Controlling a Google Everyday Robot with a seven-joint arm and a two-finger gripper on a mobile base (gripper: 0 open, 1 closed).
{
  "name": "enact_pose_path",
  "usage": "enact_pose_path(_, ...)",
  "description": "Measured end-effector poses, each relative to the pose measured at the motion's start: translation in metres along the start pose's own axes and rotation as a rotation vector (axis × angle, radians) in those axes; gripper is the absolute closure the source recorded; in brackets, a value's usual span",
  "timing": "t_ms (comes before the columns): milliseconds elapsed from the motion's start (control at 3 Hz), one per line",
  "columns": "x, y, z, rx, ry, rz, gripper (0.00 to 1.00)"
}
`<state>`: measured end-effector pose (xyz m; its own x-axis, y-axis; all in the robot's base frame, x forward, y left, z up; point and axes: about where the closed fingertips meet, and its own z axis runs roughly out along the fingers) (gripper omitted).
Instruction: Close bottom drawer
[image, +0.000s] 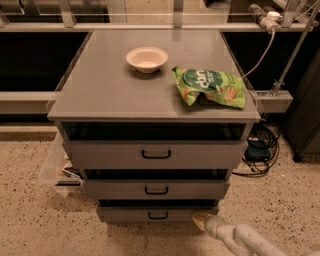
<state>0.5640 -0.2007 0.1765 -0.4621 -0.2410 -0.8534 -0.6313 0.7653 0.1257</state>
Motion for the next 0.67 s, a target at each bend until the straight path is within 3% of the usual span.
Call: enact_pose_path(667, 0.0082, 0.0062, -0.0076, -0.017, 0.006, 0.029, 1.0)
